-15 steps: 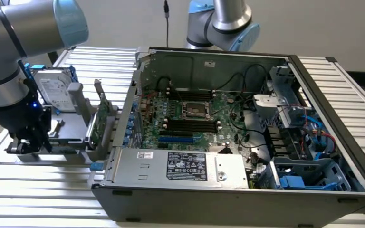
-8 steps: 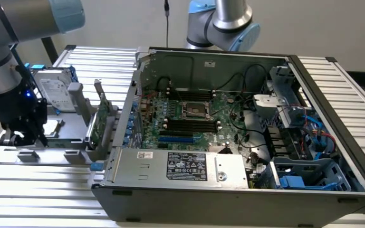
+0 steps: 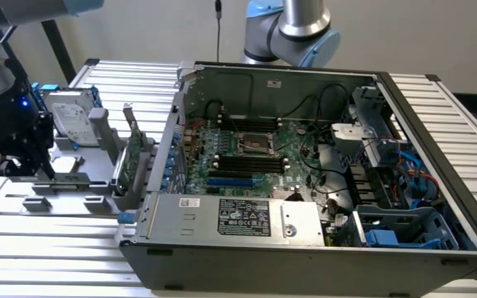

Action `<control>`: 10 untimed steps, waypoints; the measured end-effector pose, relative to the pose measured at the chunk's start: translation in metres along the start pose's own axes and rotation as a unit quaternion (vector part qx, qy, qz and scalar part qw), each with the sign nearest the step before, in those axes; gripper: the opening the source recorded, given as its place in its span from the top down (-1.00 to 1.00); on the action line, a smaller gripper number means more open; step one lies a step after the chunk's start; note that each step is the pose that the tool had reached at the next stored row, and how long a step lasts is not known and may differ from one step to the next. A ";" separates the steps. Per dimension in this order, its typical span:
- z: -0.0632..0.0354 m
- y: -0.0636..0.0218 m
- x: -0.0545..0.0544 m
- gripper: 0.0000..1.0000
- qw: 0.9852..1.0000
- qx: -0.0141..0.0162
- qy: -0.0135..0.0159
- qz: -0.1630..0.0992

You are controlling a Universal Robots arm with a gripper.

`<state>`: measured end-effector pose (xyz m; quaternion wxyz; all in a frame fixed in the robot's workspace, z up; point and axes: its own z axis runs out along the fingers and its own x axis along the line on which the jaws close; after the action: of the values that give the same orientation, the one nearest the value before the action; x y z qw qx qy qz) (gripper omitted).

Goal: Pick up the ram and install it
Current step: 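Pick up the ram and move it above insertion slot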

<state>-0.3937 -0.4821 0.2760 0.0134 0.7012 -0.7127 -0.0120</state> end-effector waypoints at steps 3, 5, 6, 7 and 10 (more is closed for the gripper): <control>-0.0131 -0.0013 0.000 0.73 1.000 0.000 -0.001 0.000; -0.0223 -0.0024 0.000 0.73 1.000 0.000 -0.001 0.000; -0.0259 -0.0034 0.000 0.73 1.000 0.000 -0.001 0.000; -0.0294 -0.0046 0.000 0.73 1.000 0.000 -0.001 0.000; -0.0389 -0.0076 0.000 0.73 1.000 0.000 -0.001 0.000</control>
<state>-0.3847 -0.4820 0.3145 0.0129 0.7012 -0.7128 -0.0130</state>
